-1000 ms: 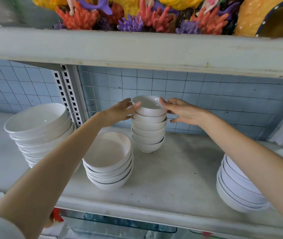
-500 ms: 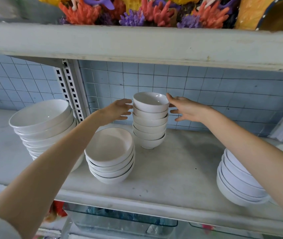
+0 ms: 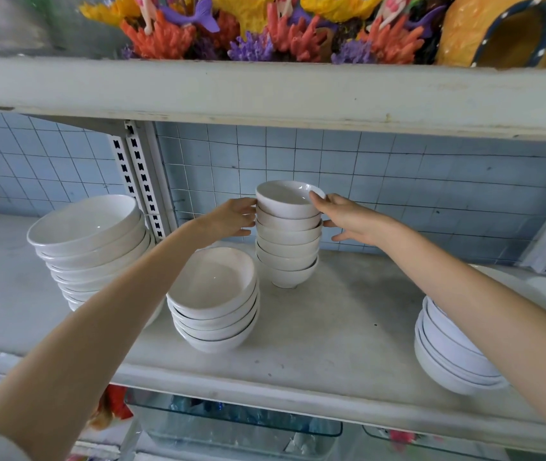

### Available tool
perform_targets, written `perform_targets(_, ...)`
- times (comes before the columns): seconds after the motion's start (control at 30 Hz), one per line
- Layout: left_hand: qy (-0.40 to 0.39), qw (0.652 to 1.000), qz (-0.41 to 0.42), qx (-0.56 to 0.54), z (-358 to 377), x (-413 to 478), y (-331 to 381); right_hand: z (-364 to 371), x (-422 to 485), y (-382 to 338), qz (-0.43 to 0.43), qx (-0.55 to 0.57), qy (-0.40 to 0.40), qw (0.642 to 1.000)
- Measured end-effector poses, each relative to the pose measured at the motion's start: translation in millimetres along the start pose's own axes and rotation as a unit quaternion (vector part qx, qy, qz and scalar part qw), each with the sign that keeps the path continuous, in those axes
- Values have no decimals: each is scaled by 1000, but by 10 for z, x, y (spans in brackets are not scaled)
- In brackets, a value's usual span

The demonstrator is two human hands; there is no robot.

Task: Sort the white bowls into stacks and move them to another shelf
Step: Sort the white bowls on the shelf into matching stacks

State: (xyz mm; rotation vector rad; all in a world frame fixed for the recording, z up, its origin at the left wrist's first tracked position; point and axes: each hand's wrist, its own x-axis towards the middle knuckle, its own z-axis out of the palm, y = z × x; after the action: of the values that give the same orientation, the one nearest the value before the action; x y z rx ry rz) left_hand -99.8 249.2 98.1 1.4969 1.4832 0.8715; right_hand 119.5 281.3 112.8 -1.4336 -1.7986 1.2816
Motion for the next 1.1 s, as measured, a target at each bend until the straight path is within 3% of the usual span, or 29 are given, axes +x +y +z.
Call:
perform_targets(0.77,-9,999,-8,-44,84,-129,16,303,-156,148,-55,58,71,994)
perform_targets(0.97,-21,998,-8,-62,50,-143,-15,347,-135,235,-75,90,126,985)
perform_targets(1.1,6,998,-18,-58,65,-127,-37,383,-120,311,-73,103,139,982)
